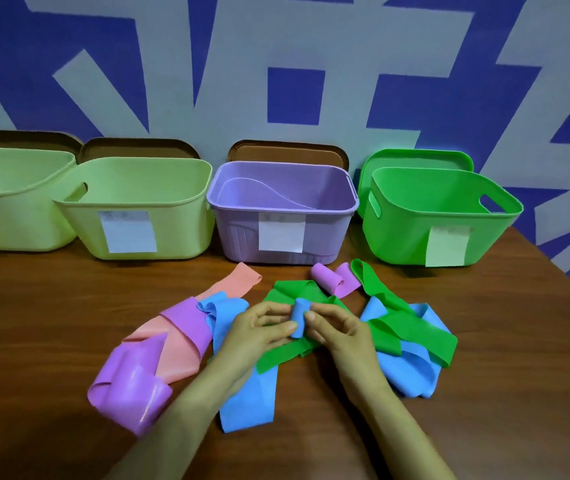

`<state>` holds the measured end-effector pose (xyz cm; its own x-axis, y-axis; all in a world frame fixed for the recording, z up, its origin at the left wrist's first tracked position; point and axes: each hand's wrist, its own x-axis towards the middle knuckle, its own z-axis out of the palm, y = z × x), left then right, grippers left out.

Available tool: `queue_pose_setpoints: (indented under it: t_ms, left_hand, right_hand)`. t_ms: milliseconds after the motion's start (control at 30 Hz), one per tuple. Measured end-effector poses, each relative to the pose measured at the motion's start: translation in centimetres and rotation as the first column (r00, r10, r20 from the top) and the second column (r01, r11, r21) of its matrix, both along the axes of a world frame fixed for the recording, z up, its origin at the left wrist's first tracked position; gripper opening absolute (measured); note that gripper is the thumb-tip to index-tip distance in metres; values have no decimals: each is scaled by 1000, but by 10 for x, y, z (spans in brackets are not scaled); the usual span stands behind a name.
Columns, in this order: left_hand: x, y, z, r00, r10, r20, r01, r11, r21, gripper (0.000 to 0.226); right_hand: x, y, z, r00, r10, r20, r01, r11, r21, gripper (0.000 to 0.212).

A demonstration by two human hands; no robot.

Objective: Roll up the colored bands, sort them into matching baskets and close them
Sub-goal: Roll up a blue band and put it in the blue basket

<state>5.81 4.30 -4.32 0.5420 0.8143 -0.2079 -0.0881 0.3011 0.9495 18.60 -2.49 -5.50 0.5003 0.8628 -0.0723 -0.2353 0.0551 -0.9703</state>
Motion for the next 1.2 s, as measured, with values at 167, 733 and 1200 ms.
queue_pose_setpoints:
  t_ms: [167,733,1200]
  left_hand:
    - [9,19,50,1000,9,-13,-10,998,-66,23]
    - [-47,141,232,978,206,-33,-207,977,-43,20]
    - [-155,307,160,882,241,-406,-368,889,-271,33]
  right_hand:
    - [11,23,48,995,6,-99,-12,998,-62,13]
    - [-35,173,240,966,247,-68,-254,960,-120,16]
    - [-151,358,139,925,283,-252,-377,749,-545,19]
